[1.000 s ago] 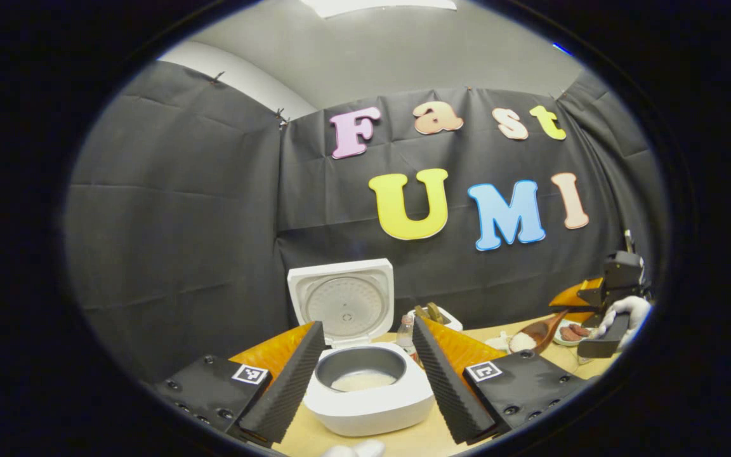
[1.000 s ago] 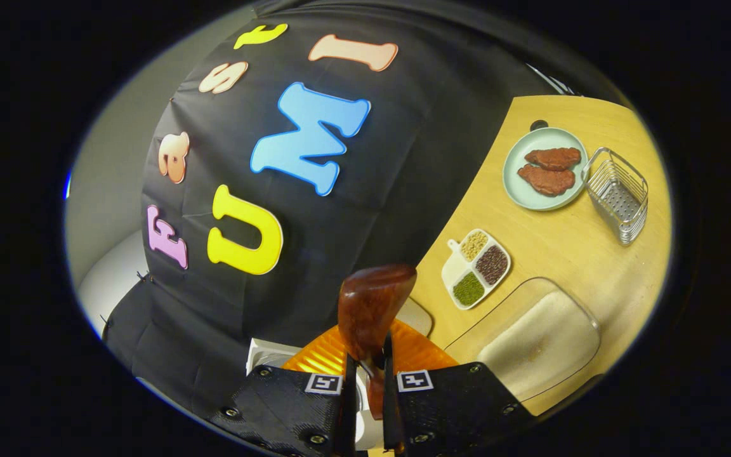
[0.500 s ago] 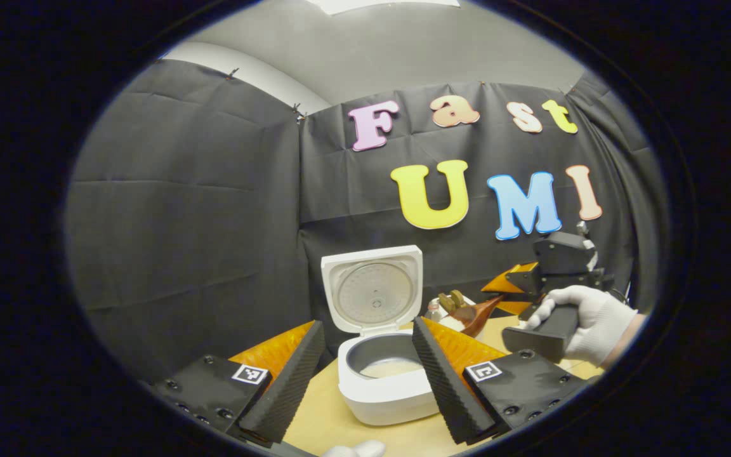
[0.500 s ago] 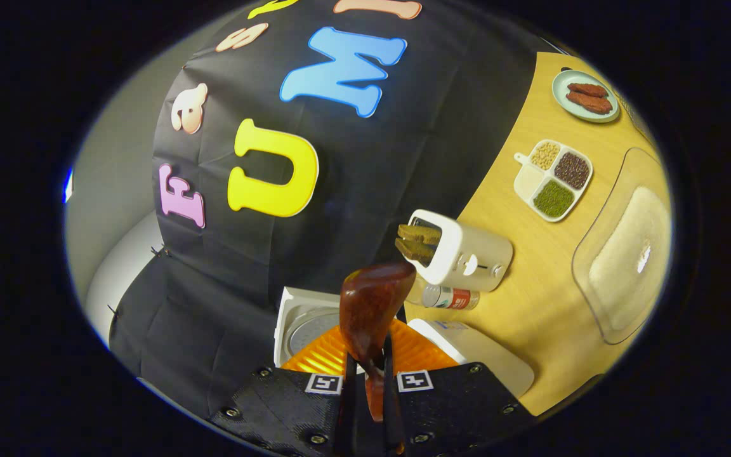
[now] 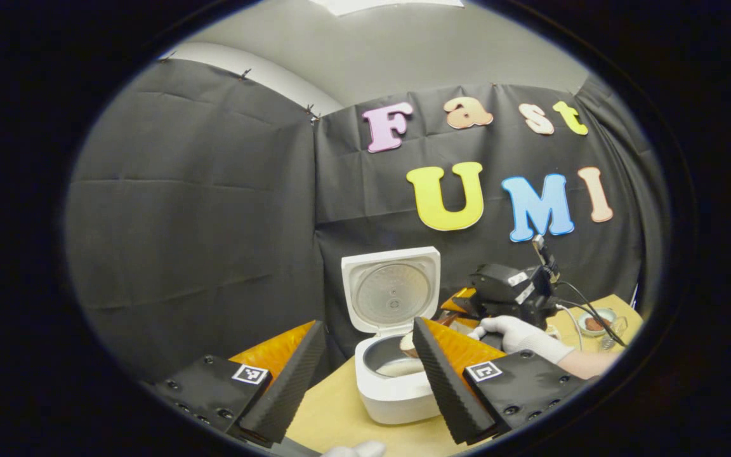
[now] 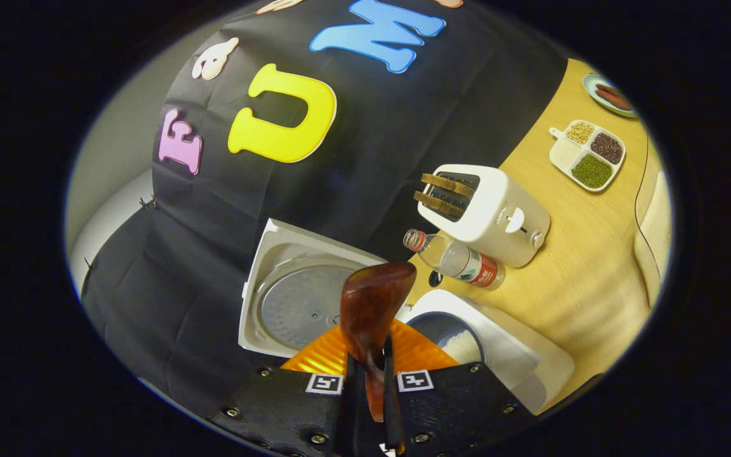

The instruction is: Close the left gripper, press the button to open the rice cooker; take a wooden spoon from the chopstick holder with the right hand, scoop a spoonful of rice and pour it into the rice cooker, then put the wooden spoon back into the chopstick holder.

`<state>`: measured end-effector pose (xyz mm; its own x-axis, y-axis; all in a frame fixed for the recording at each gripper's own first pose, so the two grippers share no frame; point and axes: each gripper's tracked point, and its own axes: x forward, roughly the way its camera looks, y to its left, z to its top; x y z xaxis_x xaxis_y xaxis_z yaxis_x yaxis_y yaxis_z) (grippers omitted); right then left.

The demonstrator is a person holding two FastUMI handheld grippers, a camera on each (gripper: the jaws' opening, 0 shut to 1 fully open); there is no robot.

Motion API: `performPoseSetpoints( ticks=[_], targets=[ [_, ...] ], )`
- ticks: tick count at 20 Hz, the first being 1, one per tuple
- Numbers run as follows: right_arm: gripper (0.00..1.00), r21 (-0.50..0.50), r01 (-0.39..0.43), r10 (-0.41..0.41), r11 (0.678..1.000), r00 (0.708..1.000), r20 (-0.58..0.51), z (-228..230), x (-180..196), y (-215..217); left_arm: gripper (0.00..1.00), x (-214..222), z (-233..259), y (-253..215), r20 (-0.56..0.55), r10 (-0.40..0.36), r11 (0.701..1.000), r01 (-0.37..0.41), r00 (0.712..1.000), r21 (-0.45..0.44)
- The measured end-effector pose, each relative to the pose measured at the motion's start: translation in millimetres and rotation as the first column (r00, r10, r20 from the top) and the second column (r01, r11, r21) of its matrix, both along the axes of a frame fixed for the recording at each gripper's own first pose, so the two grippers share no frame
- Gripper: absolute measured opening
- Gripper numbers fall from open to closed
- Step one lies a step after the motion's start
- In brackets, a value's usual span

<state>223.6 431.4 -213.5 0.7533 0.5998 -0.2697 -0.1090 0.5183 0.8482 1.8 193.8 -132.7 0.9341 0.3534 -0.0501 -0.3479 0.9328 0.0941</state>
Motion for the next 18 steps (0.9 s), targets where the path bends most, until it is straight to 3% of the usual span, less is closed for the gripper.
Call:
performPoseSetpoints(
  ticks=[5,7,11,15,18],
  targets=[
    [0.17,-0.156,-0.009,0.018,0.988,0.998,0.058,-17.2,6.2,6.0,0.99,-7.1,-11.1,14.6,-0.025,0.039,0.999,-0.039,0.999,0.002],
    [0.16,-0.267,-0.007,0.045,0.964,0.990,0.135,-17.2,7.1,6.9,0.99,-11.7,-12.3,18.8,-0.028,0.058,0.998,-0.058,0.998,0.007],
    [0.17,-0.460,0.037,0.100,0.887,0.957,0.271,-10.9,7.5,6.8,0.99,-15.2,-17.0,17.6,-0.035,0.065,0.998,-0.065,0.997,0.000],
    [0.17,-0.587,0.064,0.204,0.807,0.902,0.380,-2.4,8.8,17.8,0.99,-17.3,-15.9,20.0,-0.030,0.077,0.997,-0.077,0.997,-0.005],
    [0.16,-0.678,0.114,0.299,0.726,0.835,0.461,7.8,3.9,27.2,0.99,-18.9,-15.8,21.4,-0.029,0.088,0.996,-0.089,0.996,-0.008]
  ],
)
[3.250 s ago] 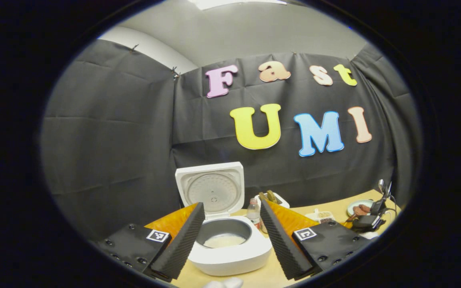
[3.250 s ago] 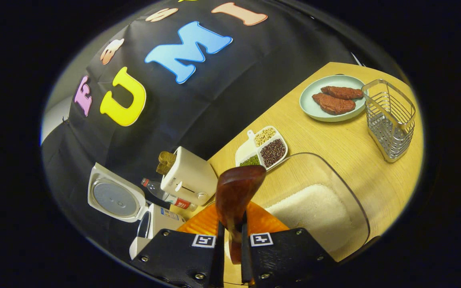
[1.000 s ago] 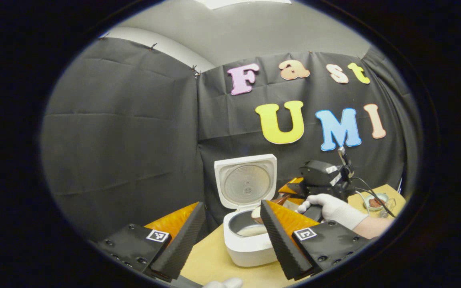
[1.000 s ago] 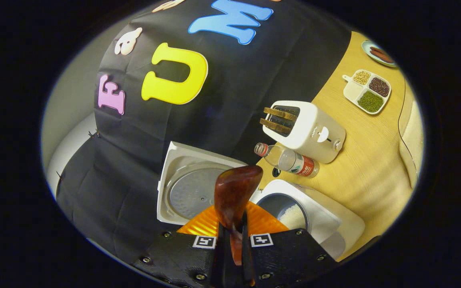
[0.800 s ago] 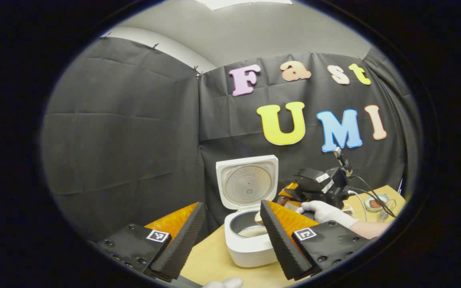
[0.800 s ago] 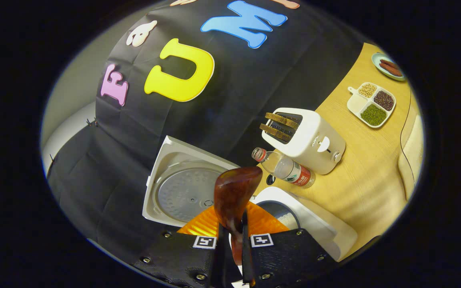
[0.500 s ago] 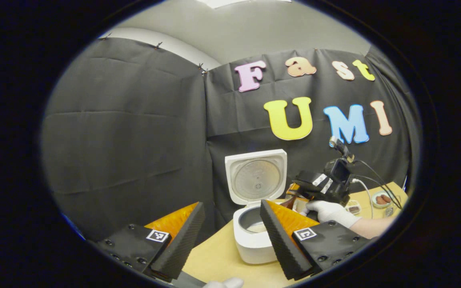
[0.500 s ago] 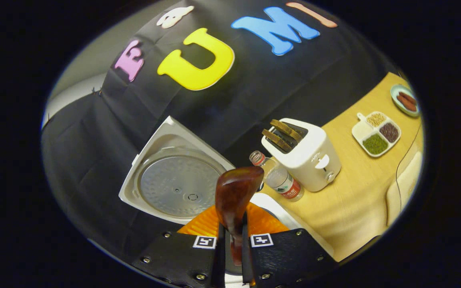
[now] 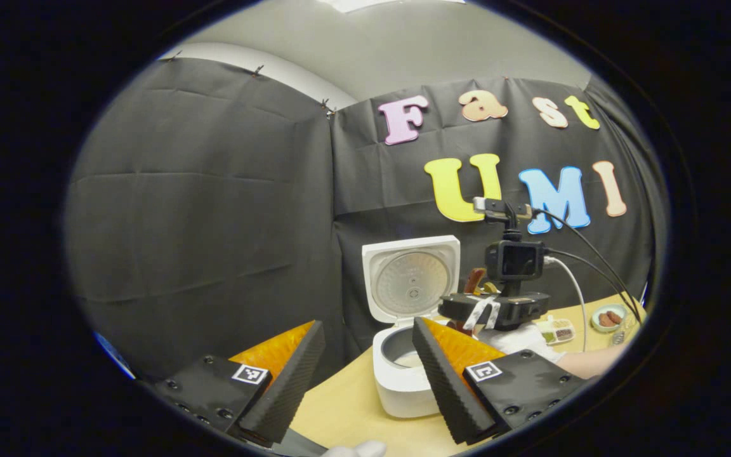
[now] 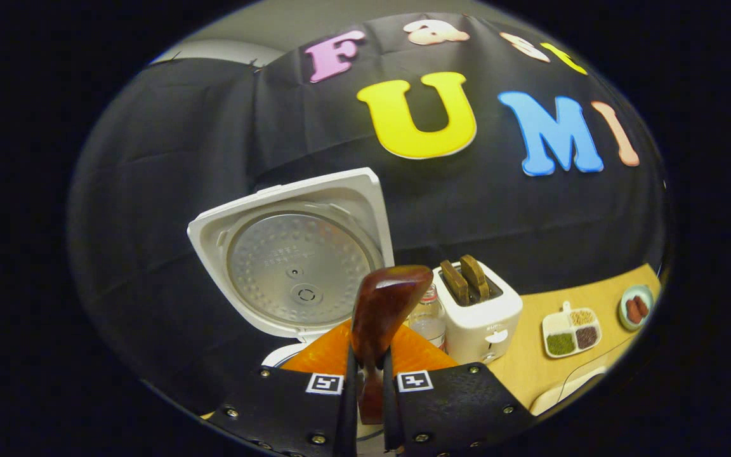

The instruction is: Close the left gripper, press the button to open the rice cooker; take a wooden spoon from the chopstick holder with the right hand, scoop a spoonful of rice and pour it into the rice cooker, then put the wooden spoon back into the chopstick holder.

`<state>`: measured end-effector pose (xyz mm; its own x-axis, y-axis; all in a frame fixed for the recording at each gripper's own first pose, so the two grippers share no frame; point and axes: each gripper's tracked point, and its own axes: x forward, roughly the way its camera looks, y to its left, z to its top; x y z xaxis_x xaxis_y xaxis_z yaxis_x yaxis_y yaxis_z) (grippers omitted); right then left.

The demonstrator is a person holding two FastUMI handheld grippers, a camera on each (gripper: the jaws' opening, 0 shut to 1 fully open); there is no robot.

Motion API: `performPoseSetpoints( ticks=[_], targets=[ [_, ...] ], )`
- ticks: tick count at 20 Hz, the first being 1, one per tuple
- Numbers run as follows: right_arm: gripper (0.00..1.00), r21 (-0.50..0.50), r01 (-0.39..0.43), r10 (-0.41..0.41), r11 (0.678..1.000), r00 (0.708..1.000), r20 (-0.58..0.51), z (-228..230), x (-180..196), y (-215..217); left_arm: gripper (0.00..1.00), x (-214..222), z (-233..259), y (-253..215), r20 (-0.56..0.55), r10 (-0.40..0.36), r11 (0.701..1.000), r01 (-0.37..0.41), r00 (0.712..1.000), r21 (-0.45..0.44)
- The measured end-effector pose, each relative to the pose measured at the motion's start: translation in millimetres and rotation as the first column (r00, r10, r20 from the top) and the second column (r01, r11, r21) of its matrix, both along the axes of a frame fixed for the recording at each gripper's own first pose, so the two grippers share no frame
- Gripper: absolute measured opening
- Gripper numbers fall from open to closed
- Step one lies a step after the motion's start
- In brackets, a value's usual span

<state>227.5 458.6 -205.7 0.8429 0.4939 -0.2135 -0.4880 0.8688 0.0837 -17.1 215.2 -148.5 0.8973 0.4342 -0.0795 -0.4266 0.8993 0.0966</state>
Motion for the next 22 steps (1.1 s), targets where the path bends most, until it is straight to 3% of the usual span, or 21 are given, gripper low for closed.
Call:
performPoseSetpoints(
  ticks=[6,13,17,22],
  targets=[
    [0.17,-0.250,-0.087,0.131,0.964,0.977,0.166,-8.1,-14.5,21.6,0.99,-0.6,2.1,0.7,-0.001,0.007,1.000,-0.007,1.000,0.005],
    [0.17,-0.341,-0.112,0.194,0.934,0.956,0.219,-10.0,-18.2,27.6,0.99,-0.7,0.1,0.1,-0.004,0.001,1.000,-0.001,1.000,-0.002],
    [0.17,-0.266,-0.095,0.144,0.959,0.975,0.170,-2.7,-6.4,19.9,0.99,0.0,3.2,4.0,0.003,0.000,1.000,0.000,1.000,-0.010],
    [0.17,0.013,-0.059,0.060,0.998,0.998,-0.021,5.4,6.4,0.2,0.99,5.8,9.0,3.3,-0.003,-0.021,1.000,0.021,1.000,0.006]
  ],
)
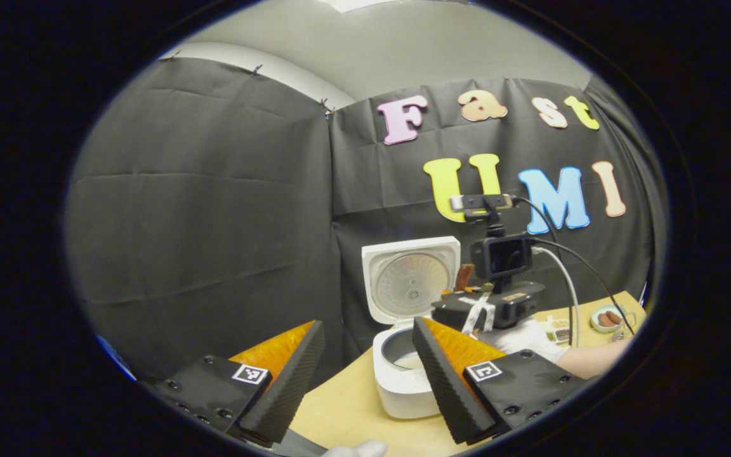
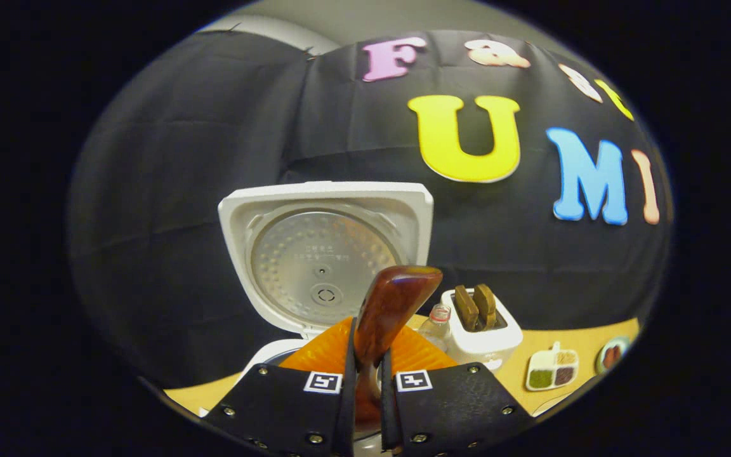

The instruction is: Close the left gripper, press the button to open the rice cooker; take a wooden spoon from the chopstick holder with the right hand, scoop a spoonful of rice and pour it into the rice cooker, then put the wooden spoon back into the chopstick holder.

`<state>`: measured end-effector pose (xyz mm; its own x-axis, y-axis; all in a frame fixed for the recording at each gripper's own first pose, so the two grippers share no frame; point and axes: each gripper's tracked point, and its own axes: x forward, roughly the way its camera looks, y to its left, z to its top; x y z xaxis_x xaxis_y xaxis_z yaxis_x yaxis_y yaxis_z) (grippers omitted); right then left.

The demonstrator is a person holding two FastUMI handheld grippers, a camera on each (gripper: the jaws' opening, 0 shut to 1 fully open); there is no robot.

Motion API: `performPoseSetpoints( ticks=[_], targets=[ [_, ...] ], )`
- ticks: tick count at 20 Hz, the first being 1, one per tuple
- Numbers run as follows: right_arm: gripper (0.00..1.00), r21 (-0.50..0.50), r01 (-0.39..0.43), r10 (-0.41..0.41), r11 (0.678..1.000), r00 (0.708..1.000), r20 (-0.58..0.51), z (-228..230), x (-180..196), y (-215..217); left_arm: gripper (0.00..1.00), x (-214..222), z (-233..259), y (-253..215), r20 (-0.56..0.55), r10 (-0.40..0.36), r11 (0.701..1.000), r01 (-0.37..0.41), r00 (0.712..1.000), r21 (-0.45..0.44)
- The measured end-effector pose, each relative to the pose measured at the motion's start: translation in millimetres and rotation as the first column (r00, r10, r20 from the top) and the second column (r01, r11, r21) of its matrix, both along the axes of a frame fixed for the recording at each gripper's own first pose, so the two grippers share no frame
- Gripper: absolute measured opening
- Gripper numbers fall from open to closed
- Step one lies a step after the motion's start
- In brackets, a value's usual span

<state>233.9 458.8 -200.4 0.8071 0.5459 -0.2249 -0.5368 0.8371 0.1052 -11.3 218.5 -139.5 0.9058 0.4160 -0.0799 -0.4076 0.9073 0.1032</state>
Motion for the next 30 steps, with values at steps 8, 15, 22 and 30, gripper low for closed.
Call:
performPoseSetpoints(
  ticks=[8,15,22,30],
  targets=[
    [0.17,0.333,0.167,-0.081,0.928,0.963,-0.258,22.8,24.7,-46.7,0.99,12.8,2.1,-5.3,0.003,-0.030,1.000,0.030,1.000,0.002],
    [0.17,0.383,0.229,-0.117,0.895,0.949,-0.293,31.7,30.1,-81.2,0.99,20.6,4.8,-18.2,0.004,-0.054,0.999,0.054,0.999,0.008],
    [0.16,0.385,0.405,-0.324,0.829,0.910,-0.258,39.4,40.7,-245.9,0.97,35.1,11.0,-63.0,0.034,-0.129,0.992,0.129,0.991,0.002],
    [0.17,0.281,0.696,-0.652,0.661,0.718,-0.244,8.0,40.5,-516.8,0.99,46.4,15.9,-115.0,0.053,-0.203,0.979,0.204,0.978,-0.011]
  ],
)
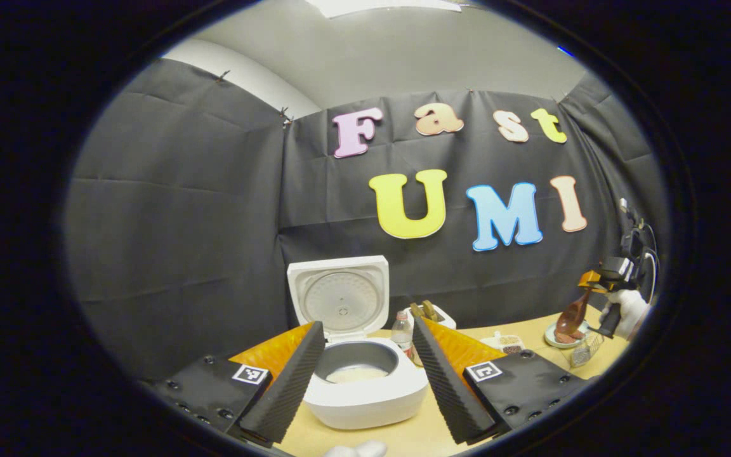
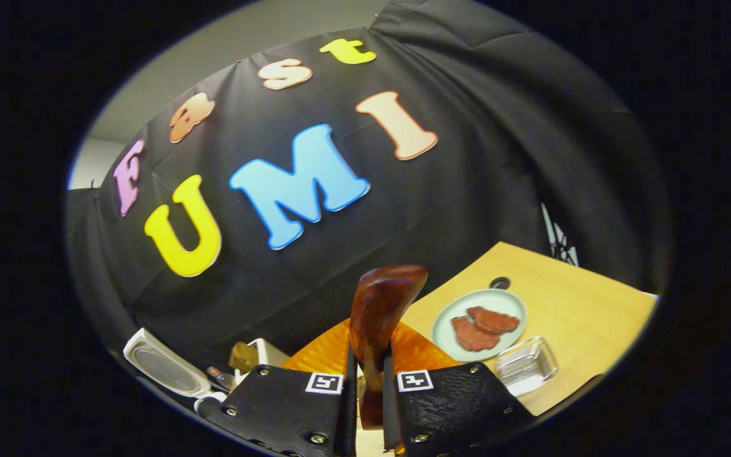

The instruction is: Close the left gripper, press the button to open the rice cooker; take a wooden spoon from the chopstick holder with the right hand, scoop a spoonful of rice and pour it into the rice cooker, then put the wooden spoon back into the chopstick holder.

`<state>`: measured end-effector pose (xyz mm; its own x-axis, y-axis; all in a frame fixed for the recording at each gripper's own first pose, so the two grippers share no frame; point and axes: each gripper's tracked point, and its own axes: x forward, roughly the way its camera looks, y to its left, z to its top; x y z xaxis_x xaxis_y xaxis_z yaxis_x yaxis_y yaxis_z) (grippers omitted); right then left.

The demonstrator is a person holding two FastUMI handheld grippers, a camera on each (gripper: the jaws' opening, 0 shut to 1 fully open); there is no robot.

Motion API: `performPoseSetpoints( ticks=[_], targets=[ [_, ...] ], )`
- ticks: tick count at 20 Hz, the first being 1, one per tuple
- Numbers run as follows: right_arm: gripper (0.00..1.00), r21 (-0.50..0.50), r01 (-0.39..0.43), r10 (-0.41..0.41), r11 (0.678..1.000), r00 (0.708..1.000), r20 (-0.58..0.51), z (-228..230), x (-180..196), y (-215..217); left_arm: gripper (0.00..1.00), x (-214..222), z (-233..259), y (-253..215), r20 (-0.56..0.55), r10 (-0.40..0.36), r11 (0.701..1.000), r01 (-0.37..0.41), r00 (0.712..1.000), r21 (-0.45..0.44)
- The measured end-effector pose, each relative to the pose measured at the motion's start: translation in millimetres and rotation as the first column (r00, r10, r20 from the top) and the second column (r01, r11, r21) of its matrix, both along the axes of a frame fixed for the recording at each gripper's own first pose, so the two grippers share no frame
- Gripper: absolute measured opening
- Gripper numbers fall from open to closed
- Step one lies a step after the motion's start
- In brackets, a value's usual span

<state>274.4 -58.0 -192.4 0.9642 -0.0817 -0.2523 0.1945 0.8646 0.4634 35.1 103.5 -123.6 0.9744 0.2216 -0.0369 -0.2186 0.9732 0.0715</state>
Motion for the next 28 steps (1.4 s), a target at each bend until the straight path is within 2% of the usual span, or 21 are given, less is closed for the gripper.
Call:
performPoseSetpoints(
  ticks=[3,7,14,22,28],
  targets=[
    [0.17,-0.016,0.084,-0.084,0.996,0.996,-0.039,-18.8,-7.8,-67.8,0.98,2.2,7.2,-12.3,-0.001,-0.009,1.000,0.009,1.000,0.019],
    [0.17,-0.027,0.116,-0.117,0.993,0.991,-0.068,-43.9,-16.0,-103.0,0.96,6.3,13.7,-33.7,-0.006,-0.021,0.999,0.021,1.000,0.025],
    [0.17,-0.029,0.108,-0.111,0.994,0.985,-0.130,-89.9,-12.7,-110.8,0.98,5.6,21.7,-61.2,-0.006,-0.034,0.998,0.034,0.999,0.056],
    [0.17,-0.011,0.104,-0.104,0.995,0.971,-0.214,-143.1,-14.3,-110.4,0.99,2.6,18.1,-70.1,-0.024,-0.016,0.997,0.017,1.000,0.070],
    [0.17,-0.002,0.130,-0.127,0.992,0.964,-0.235,-153.5,-21.2,-123.8,0.99,-2.8,17.8,-73.9,-0.030,-0.016,0.996,0.018,0.999,0.090]
  ],
)
